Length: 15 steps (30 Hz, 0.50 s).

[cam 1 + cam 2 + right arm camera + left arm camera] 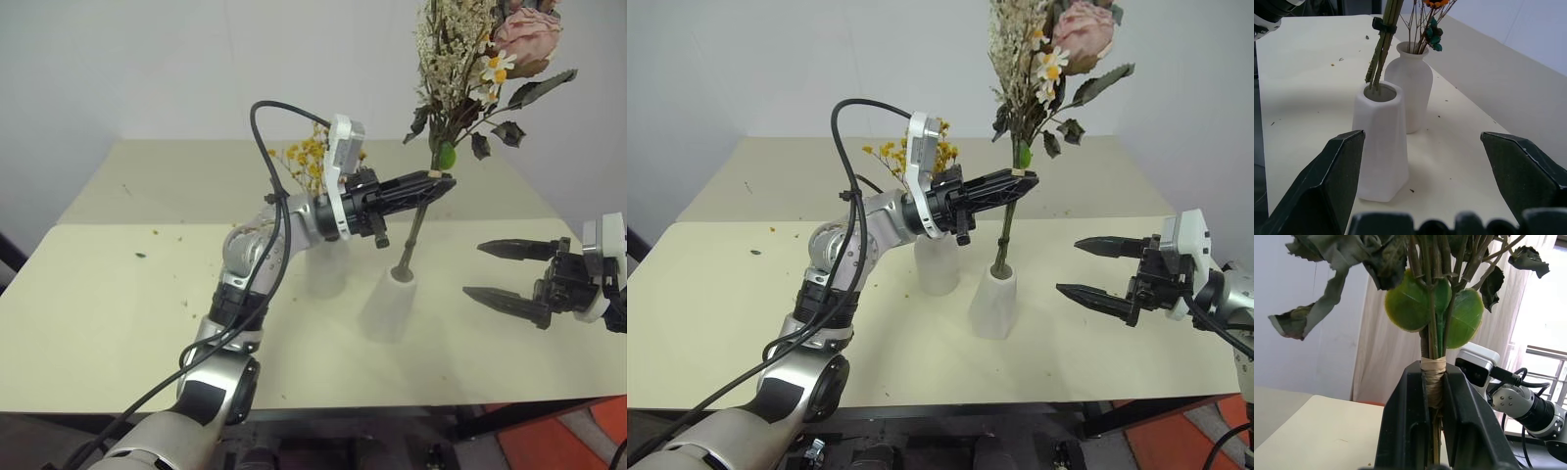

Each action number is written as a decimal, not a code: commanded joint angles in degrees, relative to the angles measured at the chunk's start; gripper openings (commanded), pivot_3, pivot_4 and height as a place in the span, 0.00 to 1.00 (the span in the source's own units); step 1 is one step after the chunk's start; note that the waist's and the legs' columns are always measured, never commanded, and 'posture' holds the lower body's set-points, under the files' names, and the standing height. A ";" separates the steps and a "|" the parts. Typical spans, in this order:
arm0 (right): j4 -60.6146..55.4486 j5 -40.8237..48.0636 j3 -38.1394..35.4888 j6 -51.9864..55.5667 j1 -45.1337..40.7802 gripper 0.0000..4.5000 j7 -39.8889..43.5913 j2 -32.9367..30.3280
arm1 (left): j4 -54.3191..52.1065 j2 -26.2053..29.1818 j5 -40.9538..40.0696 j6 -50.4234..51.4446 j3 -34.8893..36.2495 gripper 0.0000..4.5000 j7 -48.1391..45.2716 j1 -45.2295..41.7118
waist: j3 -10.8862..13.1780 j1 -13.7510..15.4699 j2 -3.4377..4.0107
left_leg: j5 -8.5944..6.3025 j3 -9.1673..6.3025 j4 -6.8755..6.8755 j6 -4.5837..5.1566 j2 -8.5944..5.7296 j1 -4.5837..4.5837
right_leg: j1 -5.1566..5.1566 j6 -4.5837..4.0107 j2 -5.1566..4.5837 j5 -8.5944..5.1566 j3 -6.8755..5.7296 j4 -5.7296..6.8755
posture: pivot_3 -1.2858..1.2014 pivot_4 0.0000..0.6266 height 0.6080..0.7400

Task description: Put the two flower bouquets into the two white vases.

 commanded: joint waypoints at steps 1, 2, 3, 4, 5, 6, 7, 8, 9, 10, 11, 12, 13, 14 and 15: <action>-1.59 1.48 -2.33 -0.29 0.07 0.99 -0.45 -0.07 | -0.20 -0.60 0.70 -2.33 -0.18 0.03 -0.39 -1.36 | 0.00 0.02 0.00 | 0.00 0.00 0.00 0.00 0.00 0.00 | 0.00 0.00 0.00 0.00 0.00 0.00 | 0.52 0.24 1.00; -1.62 1.47 -2.32 -0.29 0.05 0.99 -0.54 -0.05 | 0.07 -0.71 1.24 -3.03 -0.54 0.03 -0.47 -1.12 | 0.00 0.02 0.00 | 0.00 0.00 0.00 0.00 0.00 0.00 | 0.00 0.00 0.00 0.00 0.00 0.00 | 0.52 0.24 1.00; -1.66 1.49 -2.34 -0.28 0.06 0.99 -0.59 -0.02 | 0.25 -0.82 1.71 -3.60 -0.89 0.03 -0.51 -0.93 | 0.00 0.01 0.00 | 0.00 0.00 0.00 0.00 0.00 0.00 | 0.00 0.00 0.00 0.00 0.00 0.00 | 0.52 0.24 1.00; -1.79 1.54 -2.36 -0.22 0.11 0.99 -0.67 0.01 | 0.34 -0.93 2.14 -4.17 -1.19 0.03 -0.65 -0.73 | 0.00 0.01 0.00 | 0.00 0.00 0.00 0.00 0.00 0.01 | 0.00 0.00 0.00 0.00 0.00 0.00 | 0.52 0.24 1.00; -1.89 1.59 -2.38 -0.18 0.15 0.99 -0.73 0.03 | 0.42 -1.01 2.44 -4.56 -1.37 0.03 -0.77 -0.61 | 0.00 0.00 0.00 | 0.00 0.00 0.00 0.00 0.00 0.00 | 0.00 0.00 0.00 0.00 0.00 0.00 | 0.52 0.24 1.00; -2.06 1.65 -2.45 -0.14 0.30 0.99 -0.81 0.08 | 0.54 -1.18 2.73 -4.79 -1.51 0.03 -0.75 -0.52 | 0.00 0.00 0.00 | 0.00 0.00 0.00 0.00 0.00 0.00 | 0.00 0.00 0.00 0.00 0.00 0.00 | 0.52 0.24 1.00; -2.19 1.70 -2.51 -0.12 0.43 0.99 -0.87 0.12 | 0.68 -1.33 3.03 -5.03 -1.64 0.03 -0.71 -0.45 | 0.00 0.01 0.00 | 0.00 0.00 0.00 0.00 0.00 0.00 | 0.00 0.00 0.00 0.00 0.00 0.00 | 0.52 0.24 1.00; -2.34 1.73 -2.56 -0.12 0.58 0.99 -0.95 0.18 | 0.86 -1.41 3.31 -5.26 -1.80 0.03 -0.70 -0.34 | 0.00 0.02 0.00 | 0.00 0.00 0.00 0.00 0.00 0.00 | 0.00 0.00 0.00 0.00 0.00 -0.01 | 0.52 0.24 1.00; -2.48 1.77 -2.63 -0.08 0.70 0.99 -1.06 0.23 | 1.01 -1.42 3.65 -5.47 -2.03 0.03 -0.73 -0.19 | 0.00 0.03 0.00 | 0.00 0.00 0.00 0.00 0.00 -0.01 | 0.00 0.00 0.00 0.00 0.00 -0.01 | 0.52 0.24 1.00; -2.54 1.81 -2.72 -0.07 0.80 0.99 -1.10 0.25 | 1.10 -1.41 4.00 -5.68 -2.26 0.03 -0.76 -0.01 | 0.00 0.03 0.00 | 0.00 0.00 0.00 0.00 0.00 -0.01 | 0.00 0.00 0.00 0.00 0.00 -0.01 | 0.52 0.24 1.00; -2.58 1.84 -2.81 -0.09 0.90 0.99 -1.11 0.27 | 1.13 -1.43 4.28 -5.76 -2.42 0.03 -0.79 0.16 | 0.00 0.01 0.00 | 0.00 0.00 0.00 0.00 0.00 -0.01 | 0.00 0.00 0.00 0.00 0.00 -0.01 | 0.52 0.24 1.00; -2.65 1.86 -2.86 -0.10 0.99 0.99 -1.17 0.30 | 1.09 -1.42 4.50 -5.69 -2.54 0.03 -0.83 0.35 | 0.00 0.00 0.00 | 0.00 0.00 0.00 0.00 0.00 0.00 | 0.00 0.00 0.00 0.00 0.00 0.00 | 0.52 0.24 1.00; -2.70 1.88 -2.91 -0.13 1.10 0.99 -1.20 0.32 | 0.99 -1.43 4.72 -5.60 -2.65 0.03 -0.89 0.54 | 0.00 -0.03 0.00 | 0.00 0.00 0.00 0.00 0.00 0.00 | 0.00 0.00 0.00 0.00 0.00 -0.01 | 0.52 0.24 1.00; -2.73 1.89 -2.94 -0.15 1.17 0.99 -1.24 0.32 | 0.92 -1.45 4.88 -5.54 -2.70 0.03 -0.94 0.66 | 0.00 -0.05 0.00 | 0.00 0.00 0.00 0.00 0.00 0.00 | 0.00 0.00 0.00 0.00 0.00 0.00 | 0.52 0.24 1.00; -2.78 1.91 -2.91 -0.13 1.19 0.99 -1.32 0.36 | 0.74 -1.41 4.96 -5.37 -2.82 0.03 -1.02 0.88 | 0.00 -0.04 0.00 | 0.00 0.00 0.00 0.00 0.00 0.00 | 0.00 0.00 0.00 0.00 0.00 0.00 | 0.52 0.24 1.00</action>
